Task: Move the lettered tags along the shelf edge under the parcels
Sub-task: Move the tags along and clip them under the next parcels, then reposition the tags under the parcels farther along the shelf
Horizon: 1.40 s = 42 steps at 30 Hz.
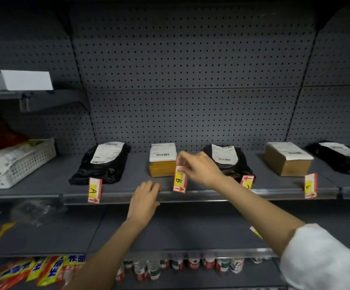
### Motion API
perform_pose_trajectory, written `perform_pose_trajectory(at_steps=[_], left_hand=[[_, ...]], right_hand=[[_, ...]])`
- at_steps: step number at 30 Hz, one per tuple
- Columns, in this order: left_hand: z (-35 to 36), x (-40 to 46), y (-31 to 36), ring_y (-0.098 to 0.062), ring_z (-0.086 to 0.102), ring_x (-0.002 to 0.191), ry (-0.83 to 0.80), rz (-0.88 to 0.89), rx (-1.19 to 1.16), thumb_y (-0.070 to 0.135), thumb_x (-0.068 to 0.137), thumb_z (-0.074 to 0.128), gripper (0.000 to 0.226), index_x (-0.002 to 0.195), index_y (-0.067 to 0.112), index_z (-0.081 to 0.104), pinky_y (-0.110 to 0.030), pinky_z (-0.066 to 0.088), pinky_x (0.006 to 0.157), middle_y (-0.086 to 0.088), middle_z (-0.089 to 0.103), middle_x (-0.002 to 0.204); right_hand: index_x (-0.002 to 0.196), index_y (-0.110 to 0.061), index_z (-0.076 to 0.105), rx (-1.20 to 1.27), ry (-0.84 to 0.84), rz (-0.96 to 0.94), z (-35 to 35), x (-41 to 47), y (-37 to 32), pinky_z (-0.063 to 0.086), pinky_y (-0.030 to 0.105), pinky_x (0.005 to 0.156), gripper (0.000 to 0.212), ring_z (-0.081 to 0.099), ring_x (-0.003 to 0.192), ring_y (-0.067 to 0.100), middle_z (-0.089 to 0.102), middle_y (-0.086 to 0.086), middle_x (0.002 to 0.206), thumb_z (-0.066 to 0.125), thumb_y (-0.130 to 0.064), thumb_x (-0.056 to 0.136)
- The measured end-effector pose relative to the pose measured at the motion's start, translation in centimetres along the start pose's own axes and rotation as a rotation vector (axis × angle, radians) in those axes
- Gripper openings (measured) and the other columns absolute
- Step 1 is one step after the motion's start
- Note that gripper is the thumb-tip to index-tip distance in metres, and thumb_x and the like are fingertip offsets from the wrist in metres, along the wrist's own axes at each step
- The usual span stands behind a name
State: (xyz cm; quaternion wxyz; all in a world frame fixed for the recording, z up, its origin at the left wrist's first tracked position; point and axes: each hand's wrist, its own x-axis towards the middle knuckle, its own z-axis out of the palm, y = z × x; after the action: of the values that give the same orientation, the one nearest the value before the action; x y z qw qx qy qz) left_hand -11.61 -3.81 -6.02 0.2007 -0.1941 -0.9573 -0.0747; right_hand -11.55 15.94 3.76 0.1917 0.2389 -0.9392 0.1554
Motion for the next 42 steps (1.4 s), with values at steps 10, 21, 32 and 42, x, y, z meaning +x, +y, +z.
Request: perform_pose_trajectory(at_steps=[10, 21, 32, 42], left_hand=[[1.2, -0.4, -0.7, -0.027, 0.052, 0.082, 0.068, 0.042, -0.090, 0.005, 0.069, 0.076, 0.024, 0.082, 0.010, 0.056, -0.037, 0.045, 0.072, -0.009, 0.058, 0.085], [0.4, -1.5, -1.4, -0.024, 0.054, 0.094, 0.061, -0.015, -0.246, 0.019, 0.074, 0.074, 0.024, 0.095, 0.015, 0.063, -0.035, 0.043, 0.081, -0.005, 0.063, 0.094], [-0.2, -0.5, 4.0, -0.024, 0.057, 0.089, 0.291, 0.038, -0.579, 0.004, 0.077, 0.066, 0.034, 0.103, 0.017, 0.049, -0.040, 0.047, 0.078, -0.003, 0.061, 0.093], [1.9, 0.9, 18.7, -0.021, 0.056, 0.087, 0.166, 0.349, -0.705, 0.003, 0.073, 0.065, 0.035, 0.099, 0.022, 0.052, -0.034, 0.042, 0.076, 0.001, 0.061, 0.091]], right_hand=[[0.093, -0.022, 0.052, 0.132, 0.120, 0.136, 2.1, 0.0, -1.1, 0.040, 0.032, 0.084, 0.013, 0.061, 0.073, 0.014, 0.069, -0.007, 0.081, 0.063, -0.026, 0.087], [0.101, -0.017, 0.057, -0.071, -0.102, 0.178, 7.1, 0.3, -3.4, 0.035, 0.036, 0.093, 0.015, 0.059, 0.097, 0.034, 0.071, 0.009, 0.100, 0.058, -0.025, 0.089], [0.114, -0.023, 0.054, -0.092, 0.068, 0.376, 1.7, -8.9, 2.7, 0.032, 0.034, 0.094, 0.032, 0.056, 0.112, 0.019, 0.063, -0.002, 0.120, 0.063, -0.029, 0.084], [0.109, -0.025, 0.056, -0.181, 0.138, 0.665, -4.1, -22.5, 9.5, 0.028, 0.026, 0.083, 0.029, 0.059, 0.104, 0.014, 0.065, -0.005, 0.108, 0.066, -0.031, 0.082]])
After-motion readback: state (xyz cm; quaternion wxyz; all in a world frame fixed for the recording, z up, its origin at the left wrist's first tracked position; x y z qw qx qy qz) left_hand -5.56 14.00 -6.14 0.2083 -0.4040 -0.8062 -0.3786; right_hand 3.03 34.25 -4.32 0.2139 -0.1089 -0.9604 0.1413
